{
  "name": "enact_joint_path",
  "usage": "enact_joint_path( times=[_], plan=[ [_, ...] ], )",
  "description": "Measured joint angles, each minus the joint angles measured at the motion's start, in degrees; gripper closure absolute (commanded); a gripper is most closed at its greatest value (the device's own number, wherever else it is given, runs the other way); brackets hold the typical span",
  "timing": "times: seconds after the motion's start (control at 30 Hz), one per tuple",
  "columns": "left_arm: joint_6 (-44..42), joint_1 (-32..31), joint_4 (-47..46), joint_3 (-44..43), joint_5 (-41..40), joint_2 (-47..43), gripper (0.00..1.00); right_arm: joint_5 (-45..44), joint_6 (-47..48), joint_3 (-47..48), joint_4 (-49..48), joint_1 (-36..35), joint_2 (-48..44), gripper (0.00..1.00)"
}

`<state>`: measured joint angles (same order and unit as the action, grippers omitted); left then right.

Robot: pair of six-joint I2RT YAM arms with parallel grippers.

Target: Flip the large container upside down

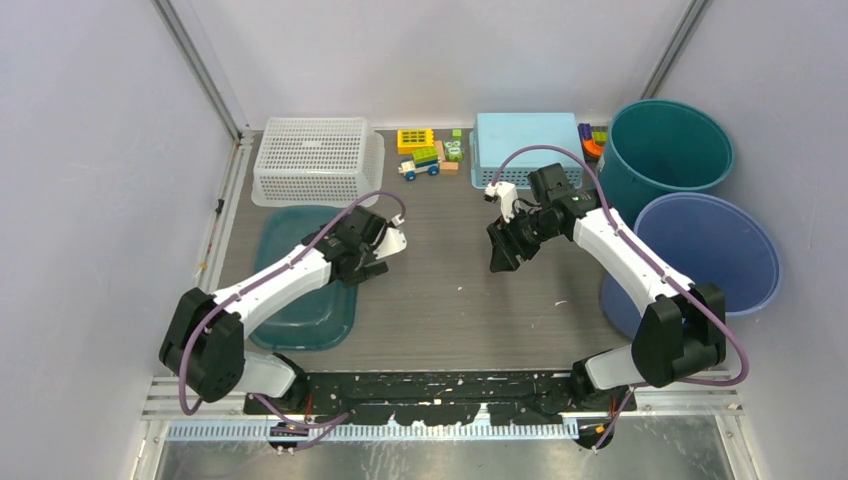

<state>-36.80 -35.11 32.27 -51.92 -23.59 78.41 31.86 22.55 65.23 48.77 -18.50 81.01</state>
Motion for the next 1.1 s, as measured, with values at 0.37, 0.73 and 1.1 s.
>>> enact_joint_path(
  times=[0.37, 0.73, 1.1],
  plan=[
    [-0.3, 3.3, 0.2, 0.0, -1.7, 0.8, 0.01, 0.2, 0.0, 0.0, -0.2, 0.0, 0.0, 0.39],
    [0.4, 6.0, -0.3, -1.2, -4.0, 4.8, 0.01, 0.2, 0.0, -0.2, -0.4, 0.2, 0.0, 0.39],
    [2.1, 8.2, -1.1, -3.9, -5.4, 7.8, 0.02, 0.3, 0.0, -0.2, -0.4, 0.2, 0.0, 0.39]
  ],
)
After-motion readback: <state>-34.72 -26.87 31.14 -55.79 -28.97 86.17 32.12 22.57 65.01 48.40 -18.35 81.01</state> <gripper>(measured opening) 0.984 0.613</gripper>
